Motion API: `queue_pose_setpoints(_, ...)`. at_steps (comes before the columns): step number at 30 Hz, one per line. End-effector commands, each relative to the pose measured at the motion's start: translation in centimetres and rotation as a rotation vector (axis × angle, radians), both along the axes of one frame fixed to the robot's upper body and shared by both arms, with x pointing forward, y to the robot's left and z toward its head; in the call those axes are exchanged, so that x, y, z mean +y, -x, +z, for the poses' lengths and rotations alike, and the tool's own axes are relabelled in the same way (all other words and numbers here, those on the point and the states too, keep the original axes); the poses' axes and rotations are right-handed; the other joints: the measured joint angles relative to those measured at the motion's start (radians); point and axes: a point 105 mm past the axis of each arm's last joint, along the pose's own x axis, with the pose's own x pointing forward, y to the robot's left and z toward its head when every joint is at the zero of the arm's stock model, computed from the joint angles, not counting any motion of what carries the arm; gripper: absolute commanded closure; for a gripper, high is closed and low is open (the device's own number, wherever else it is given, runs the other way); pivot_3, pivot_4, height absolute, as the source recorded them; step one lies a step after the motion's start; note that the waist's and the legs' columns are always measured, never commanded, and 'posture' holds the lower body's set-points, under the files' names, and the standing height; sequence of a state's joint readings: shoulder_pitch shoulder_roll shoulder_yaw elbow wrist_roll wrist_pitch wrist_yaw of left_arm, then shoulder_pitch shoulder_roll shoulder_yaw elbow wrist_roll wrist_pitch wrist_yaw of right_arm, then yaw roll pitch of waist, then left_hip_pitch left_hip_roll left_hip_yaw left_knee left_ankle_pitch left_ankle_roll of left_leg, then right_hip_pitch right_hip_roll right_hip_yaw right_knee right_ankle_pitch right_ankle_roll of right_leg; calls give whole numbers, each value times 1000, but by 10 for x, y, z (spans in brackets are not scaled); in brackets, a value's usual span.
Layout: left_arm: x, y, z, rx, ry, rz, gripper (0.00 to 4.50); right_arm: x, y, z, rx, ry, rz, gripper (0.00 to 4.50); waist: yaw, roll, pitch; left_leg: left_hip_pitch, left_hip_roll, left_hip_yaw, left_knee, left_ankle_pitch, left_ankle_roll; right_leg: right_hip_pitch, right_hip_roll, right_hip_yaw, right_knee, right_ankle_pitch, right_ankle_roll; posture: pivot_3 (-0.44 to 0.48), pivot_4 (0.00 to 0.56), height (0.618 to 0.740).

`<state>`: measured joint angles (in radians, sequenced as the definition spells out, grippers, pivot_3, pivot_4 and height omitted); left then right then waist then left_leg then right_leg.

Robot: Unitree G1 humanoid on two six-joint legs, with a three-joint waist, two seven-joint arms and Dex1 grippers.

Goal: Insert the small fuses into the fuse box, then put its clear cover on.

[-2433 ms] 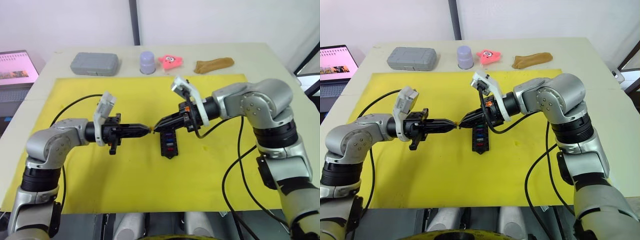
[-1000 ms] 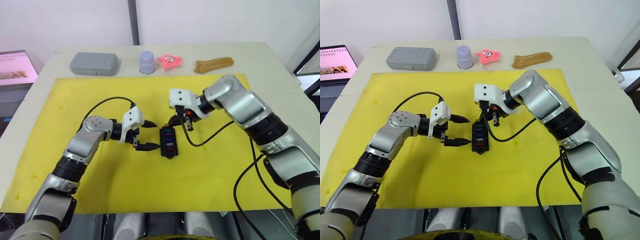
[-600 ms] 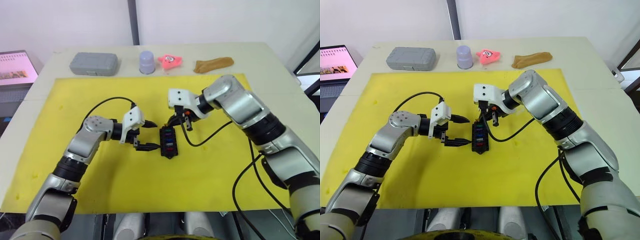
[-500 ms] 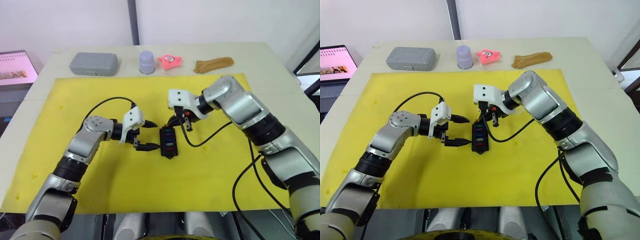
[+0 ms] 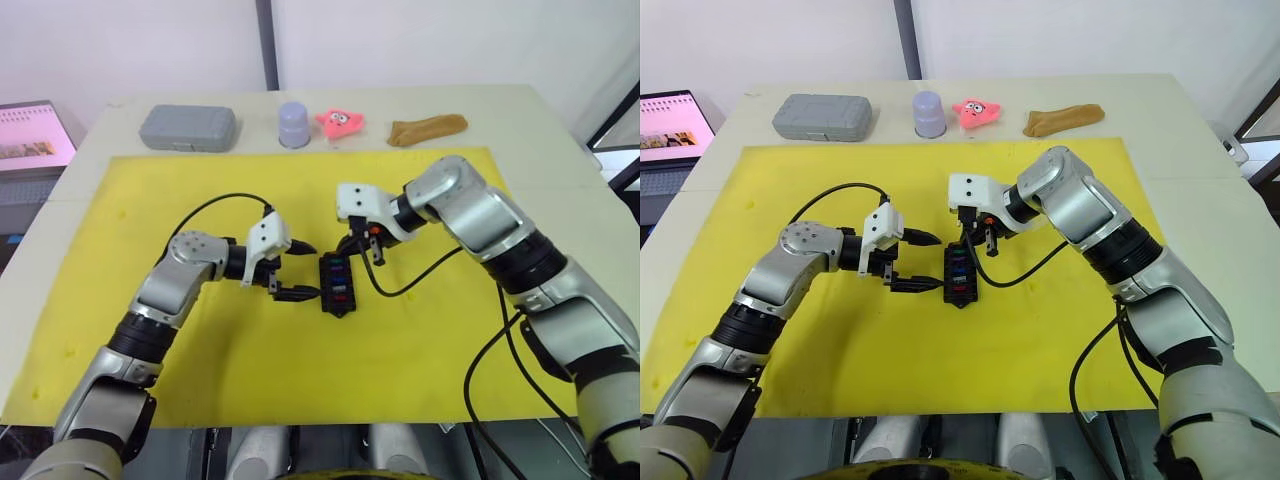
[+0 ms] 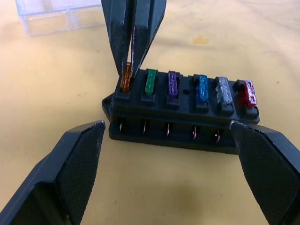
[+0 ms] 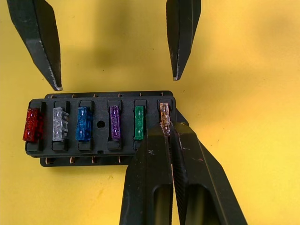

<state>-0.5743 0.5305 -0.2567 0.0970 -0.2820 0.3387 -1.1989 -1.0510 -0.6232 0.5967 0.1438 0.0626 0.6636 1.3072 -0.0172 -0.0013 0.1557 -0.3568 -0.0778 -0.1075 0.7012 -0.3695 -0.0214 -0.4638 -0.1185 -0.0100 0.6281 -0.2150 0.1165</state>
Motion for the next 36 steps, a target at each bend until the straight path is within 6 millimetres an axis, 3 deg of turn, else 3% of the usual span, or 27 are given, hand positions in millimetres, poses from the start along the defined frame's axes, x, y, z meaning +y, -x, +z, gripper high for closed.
queue_pose_setpoints(1, -4, 2, 16, -49, 29, -34, 19, 1, -2, 8, -34, -20, 8, 4500, 0, 0, 0, 0, 0, 0, 0, 0, 0, 0, 0, 0, 0, 0, 0, 0, 150, 740)
queue_pose_setpoints(36, -3, 5, 9, -64, -11, -60, 19, 3, -4, 12, -19, -47, -13, 4500, -1, 0, 0, 0, 0, 0, 0, 0, 0, 0, 0, 0, 0, 0, 0, 0, 150, 740)
